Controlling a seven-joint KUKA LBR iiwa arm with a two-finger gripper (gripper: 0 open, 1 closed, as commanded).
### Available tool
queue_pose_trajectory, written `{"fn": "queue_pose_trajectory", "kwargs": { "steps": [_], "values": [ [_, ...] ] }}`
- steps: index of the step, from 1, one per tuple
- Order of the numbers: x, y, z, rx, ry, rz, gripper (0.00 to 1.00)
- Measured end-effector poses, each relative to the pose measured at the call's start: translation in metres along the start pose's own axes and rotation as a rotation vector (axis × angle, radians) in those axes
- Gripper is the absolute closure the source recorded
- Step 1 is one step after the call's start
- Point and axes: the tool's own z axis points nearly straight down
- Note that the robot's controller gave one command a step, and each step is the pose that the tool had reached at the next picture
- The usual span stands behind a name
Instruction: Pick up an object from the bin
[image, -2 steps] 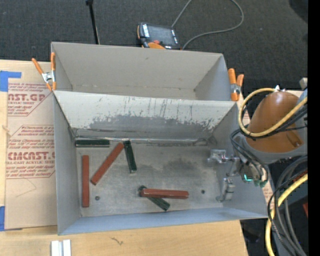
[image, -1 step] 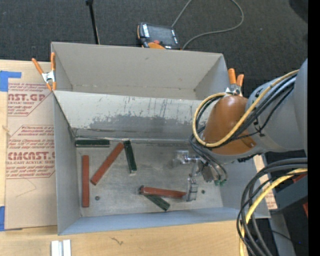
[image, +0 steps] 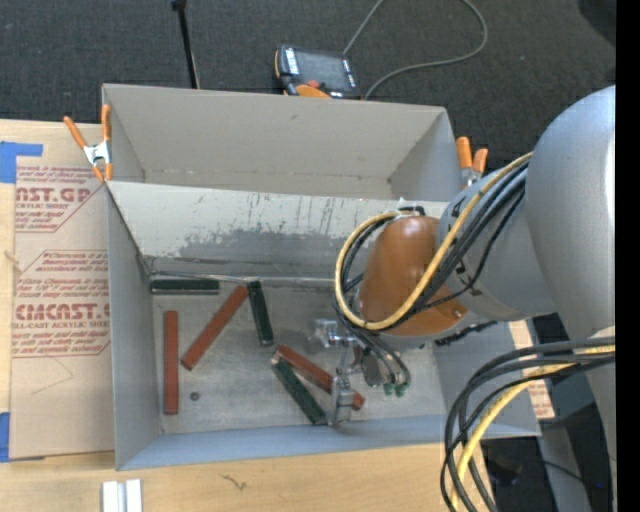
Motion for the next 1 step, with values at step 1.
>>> {"fn": "queue_pose_trajectory", "kwargs": {
  "steps": [1],
  "values": [
    [-0.0013,-0.0047,-0.0012,0.004,-0.003,0.005,1.0]
  ]
}}
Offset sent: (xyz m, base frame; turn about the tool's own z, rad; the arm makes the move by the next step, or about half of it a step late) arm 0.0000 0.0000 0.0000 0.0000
